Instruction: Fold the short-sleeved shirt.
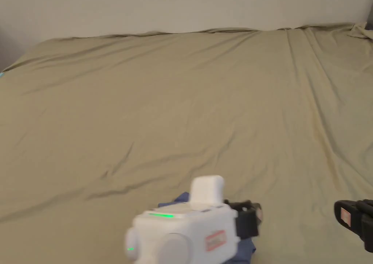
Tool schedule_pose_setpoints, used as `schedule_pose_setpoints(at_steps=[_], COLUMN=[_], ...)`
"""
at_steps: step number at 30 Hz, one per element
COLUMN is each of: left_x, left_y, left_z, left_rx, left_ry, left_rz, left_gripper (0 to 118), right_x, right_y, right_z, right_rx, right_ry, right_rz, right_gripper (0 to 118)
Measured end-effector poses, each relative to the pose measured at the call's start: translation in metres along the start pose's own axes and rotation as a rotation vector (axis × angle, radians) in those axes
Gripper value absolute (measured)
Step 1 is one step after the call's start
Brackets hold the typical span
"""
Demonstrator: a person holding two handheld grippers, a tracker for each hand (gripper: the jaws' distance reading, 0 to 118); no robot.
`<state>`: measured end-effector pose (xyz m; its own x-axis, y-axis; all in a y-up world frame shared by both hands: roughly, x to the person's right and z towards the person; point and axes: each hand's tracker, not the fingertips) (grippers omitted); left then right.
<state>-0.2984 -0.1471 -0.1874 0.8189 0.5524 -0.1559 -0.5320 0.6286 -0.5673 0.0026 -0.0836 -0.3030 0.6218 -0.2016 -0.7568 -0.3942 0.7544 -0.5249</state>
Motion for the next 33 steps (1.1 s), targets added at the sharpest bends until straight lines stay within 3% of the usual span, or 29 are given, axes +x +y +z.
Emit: schedule_pose_setpoints(at_steps=[3, 6, 9, 11, 14, 15, 16, 17, 18, 19, 20, 22, 25, 28, 33], left_x=[-0.035, -0.073, -0.100, -0.115, -0.130, -0.132, -0.136, -0.139, -0.141, -0.145, -0.150, -0.162, -0.173, -0.176, -0.160], left_y=[0.017, 0.024, 0.021, 0.013, 0.001, -0.001, -0.003, -0.004, -0.005, -0.006, -0.007, -0.007, -0.023, -0.011, -0.012], left_z=[0.064, 0.111, 0.129, 0.130, 0.124, 0.122, 0.119, 0.116, 0.113, 0.108, 0.101, 0.079, 0.052, 0.015, -0.030], left_rx=[0.120, 0.185, 0.159, 0.128, 0.076, 0.074, 0.073, 0.058, 0.039, 0.011, -0.007, -0.053, -0.122, -0.255, -0.360], left_ry=[0.092, 0.280, 0.343, 0.314, 0.269, 0.273, 0.275, 0.269, 0.245, 0.156, 0.090, 0.033, 0.033, 0.109, -0.034], left_rz=[0.008, 0.000, 0.016, 0.074, 0.163, 0.156, 0.148, 0.148, 0.152, 0.165, 0.165, 0.199, 0.193, 0.158, 0.207], left_gripper=[37, 37, 37, 37, 37, 37, 37, 37, 37, 37, 50, 118, 118, 118, 114], right_x=[-0.008, -0.013, -0.020, -0.016, -0.011, -0.012, -0.014, -0.015, -0.012, -0.011, -0.010, -0.008, 0.004, 0.005, 0.006], right_y=[0.005, -0.001, -0.016, -0.030, -0.050, -0.055, -0.062, -0.067, -0.067, -0.066, -0.065, -0.067, -0.069, -0.069, -0.067], right_z=[-0.023, -0.074, -0.137, -0.177, -0.210, -0.216, -0.220, -0.221, -0.216, -0.215, -0.217, -0.221, -0.222, -0.223, -0.223], right_rx=[0.003, -0.082, -0.183, -0.281, -0.437, -0.483, -0.494, -0.472, -0.418, -0.435, -0.452, -0.445, -0.444, -0.441, -0.448], right_ry=[0.154, 0.477, 0.620, 0.587, 0.399, 0.274, 0.202, 0.187, 0.284, 0.283, 0.275, 0.286, 0.337, 0.351, 0.364], right_rz=[-0.031, -0.187, -0.334, -0.396, -0.400, -0.341, -0.234, -0.159, -0.227, -0.294, -0.311, -0.278, -0.329, -0.315, -0.297], right_gripper=[3, 3, 3, 3, 3, 3, 3, 3, 3, 3, 3, 3, 3, 3, 3])
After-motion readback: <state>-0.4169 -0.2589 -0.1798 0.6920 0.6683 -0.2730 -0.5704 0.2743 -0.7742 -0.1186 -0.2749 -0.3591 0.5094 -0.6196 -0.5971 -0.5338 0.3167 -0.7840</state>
